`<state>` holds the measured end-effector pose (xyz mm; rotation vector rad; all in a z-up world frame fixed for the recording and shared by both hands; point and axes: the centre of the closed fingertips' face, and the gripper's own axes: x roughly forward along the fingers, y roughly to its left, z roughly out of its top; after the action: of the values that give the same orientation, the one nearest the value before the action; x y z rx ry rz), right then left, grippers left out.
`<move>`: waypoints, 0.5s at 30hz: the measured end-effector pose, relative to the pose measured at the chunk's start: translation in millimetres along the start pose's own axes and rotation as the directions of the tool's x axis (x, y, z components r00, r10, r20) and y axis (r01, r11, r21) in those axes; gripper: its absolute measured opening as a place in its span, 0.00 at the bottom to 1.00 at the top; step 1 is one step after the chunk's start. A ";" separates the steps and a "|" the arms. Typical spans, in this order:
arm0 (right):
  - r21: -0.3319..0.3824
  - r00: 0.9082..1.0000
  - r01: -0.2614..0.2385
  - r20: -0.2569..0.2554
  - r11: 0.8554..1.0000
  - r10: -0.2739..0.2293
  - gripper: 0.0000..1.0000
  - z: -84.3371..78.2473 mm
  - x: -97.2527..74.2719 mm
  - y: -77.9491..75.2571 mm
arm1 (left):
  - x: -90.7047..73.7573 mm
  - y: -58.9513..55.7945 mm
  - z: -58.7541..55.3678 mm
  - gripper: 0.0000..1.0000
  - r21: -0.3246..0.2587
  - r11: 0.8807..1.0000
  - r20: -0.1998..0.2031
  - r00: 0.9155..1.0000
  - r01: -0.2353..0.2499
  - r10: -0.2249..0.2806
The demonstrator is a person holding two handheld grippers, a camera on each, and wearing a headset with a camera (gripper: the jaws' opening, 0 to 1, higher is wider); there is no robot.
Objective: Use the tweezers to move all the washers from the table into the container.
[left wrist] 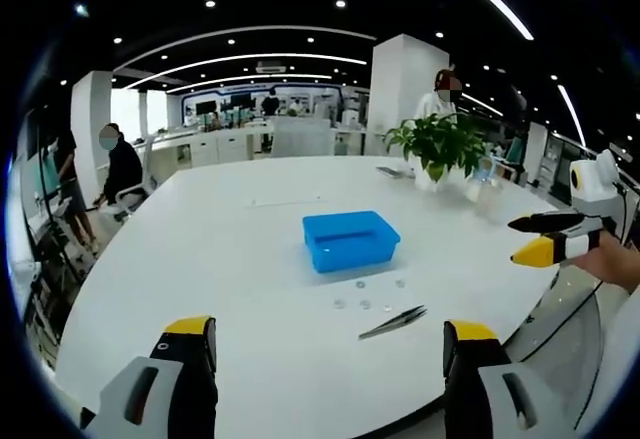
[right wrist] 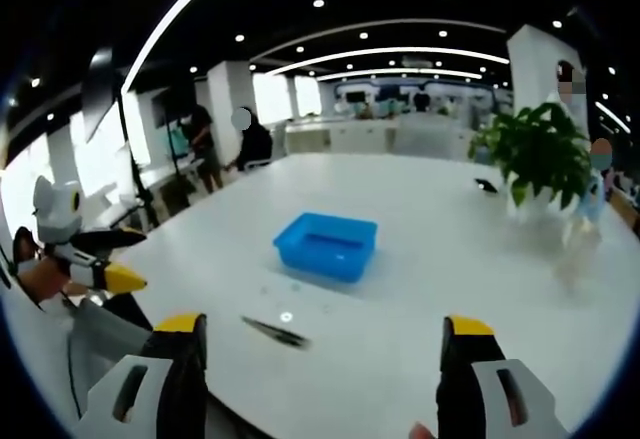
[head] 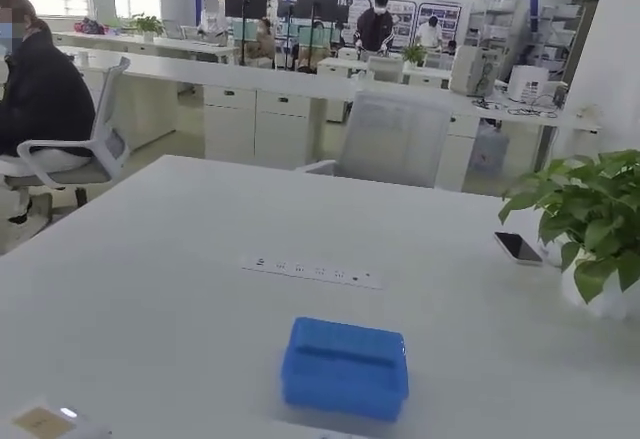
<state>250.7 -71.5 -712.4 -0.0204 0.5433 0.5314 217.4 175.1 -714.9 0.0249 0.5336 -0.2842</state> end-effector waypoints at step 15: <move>-0.001 0.999 0.034 -0.019 0.999 -0.034 0.95 -2.3 3.9 -3.8 | 7.4 -2.4 5.4 0.96 0.023 0.999 0.005 0.999 0.044 -0.044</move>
<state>254.3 -73.3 -716.8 -0.0347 0.5604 0.4989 225.5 170.3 -713.9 0.0347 0.5259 -0.3337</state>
